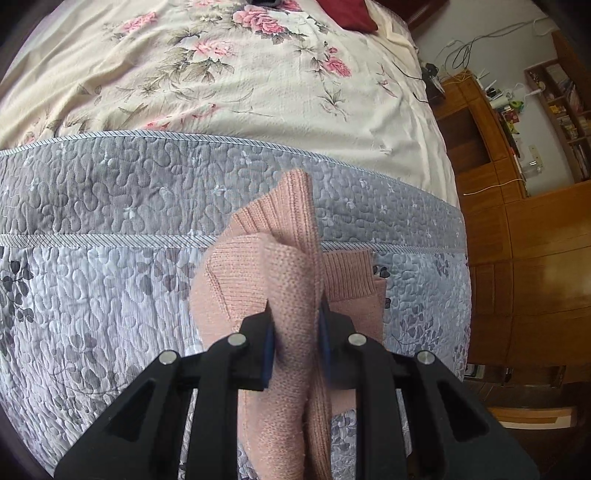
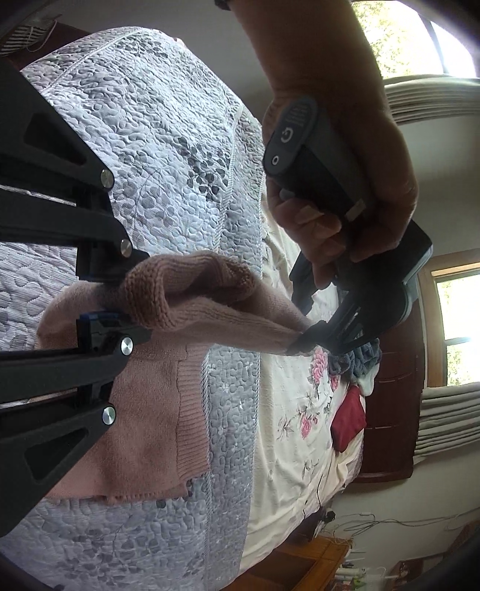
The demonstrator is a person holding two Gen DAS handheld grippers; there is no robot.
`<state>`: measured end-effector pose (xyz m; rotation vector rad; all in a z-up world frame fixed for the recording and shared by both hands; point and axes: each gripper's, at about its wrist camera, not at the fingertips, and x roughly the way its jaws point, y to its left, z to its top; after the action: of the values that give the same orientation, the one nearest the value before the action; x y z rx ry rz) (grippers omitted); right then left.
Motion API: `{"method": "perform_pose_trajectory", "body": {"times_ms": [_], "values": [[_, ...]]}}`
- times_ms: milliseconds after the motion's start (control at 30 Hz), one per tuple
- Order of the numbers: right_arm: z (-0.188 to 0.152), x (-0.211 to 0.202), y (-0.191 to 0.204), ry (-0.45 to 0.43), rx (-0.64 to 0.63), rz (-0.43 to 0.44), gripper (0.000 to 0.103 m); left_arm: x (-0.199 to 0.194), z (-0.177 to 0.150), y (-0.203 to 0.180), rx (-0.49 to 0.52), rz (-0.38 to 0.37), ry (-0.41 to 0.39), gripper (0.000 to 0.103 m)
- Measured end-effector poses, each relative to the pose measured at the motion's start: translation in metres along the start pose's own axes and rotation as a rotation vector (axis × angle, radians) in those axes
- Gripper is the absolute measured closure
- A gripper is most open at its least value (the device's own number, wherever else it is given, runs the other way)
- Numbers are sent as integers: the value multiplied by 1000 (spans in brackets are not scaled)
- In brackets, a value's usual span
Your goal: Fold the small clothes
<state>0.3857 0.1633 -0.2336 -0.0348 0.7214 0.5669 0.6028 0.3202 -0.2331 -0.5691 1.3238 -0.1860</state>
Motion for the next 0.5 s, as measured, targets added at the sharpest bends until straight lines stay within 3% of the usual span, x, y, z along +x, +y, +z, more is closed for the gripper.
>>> {"method": "perform_pose_trajectory", "body": {"times_ms": [500], "values": [[-17, -19, -70, -10, 116, -24, 93, 56, -9, -75, 63, 43, 30, 85]]}}
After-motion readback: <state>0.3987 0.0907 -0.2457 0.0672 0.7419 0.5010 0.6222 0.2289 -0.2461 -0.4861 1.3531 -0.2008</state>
